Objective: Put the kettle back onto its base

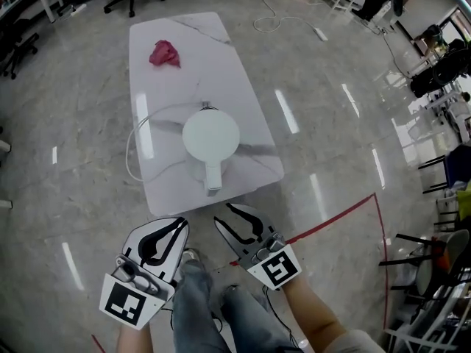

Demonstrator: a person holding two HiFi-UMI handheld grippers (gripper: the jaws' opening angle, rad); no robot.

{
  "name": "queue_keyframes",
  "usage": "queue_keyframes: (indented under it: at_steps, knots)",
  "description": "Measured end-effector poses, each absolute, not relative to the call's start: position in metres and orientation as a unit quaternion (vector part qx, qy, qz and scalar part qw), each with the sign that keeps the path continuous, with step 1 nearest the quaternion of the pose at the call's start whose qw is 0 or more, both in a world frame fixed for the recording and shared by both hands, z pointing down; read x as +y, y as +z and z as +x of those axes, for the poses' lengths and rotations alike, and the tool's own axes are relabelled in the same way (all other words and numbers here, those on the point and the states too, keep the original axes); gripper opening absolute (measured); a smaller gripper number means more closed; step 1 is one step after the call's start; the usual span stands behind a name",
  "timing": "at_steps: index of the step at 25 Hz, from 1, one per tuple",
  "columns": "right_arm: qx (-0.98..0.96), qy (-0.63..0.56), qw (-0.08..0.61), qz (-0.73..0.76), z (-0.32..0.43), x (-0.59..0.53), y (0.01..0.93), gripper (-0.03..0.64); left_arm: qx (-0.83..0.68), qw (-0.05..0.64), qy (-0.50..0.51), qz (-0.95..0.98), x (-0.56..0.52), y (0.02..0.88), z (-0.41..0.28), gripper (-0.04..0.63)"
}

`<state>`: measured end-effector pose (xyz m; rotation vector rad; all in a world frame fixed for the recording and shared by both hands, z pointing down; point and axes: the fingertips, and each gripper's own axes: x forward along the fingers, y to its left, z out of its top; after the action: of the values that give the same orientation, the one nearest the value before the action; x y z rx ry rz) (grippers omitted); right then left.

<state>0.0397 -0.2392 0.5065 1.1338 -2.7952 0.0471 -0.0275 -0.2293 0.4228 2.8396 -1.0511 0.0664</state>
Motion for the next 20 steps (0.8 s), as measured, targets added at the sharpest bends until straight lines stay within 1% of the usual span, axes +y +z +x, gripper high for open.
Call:
queue_keyframes:
  at_steps: [2,4,7,8,15,20]
  knots:
    - [-0.926,0.030,0.024,0.376,0.040,-0.231,0.464,0.122,-0.342,0.059,0.027,0.937,-0.220,0.406,-0.018,0.021]
    - [-0.926,0.035,-0.006,0.376,0.043,-0.222,0.425,0.079,-0.340,0.057,0.026,0.938,-0.210,0.385,-0.009,0.021]
    - [-0.929,0.030,-0.025,0.367,0.048,-0.203,0.372,0.023,-0.341,0.050,0.021,0.939,-0.195,0.348,0.002,0.021]
    - [-0.931,0.032,-0.029,0.361,0.049,-0.194,0.356,0.013,-0.342,0.048,0.020,0.938,-0.188,0.337,0.006,0.021]
    - [-0.944,0.046,-0.069,0.320,0.057,-0.138,0.257,0.008,-0.350,0.035,0.013,0.936,-0.137,0.265,0.028,0.021]
    - [-0.953,0.025,-0.060,0.297,0.060,-0.099,0.214,0.007,-0.360,0.017,0.015,0.933,-0.102,0.235,0.038,0.021]
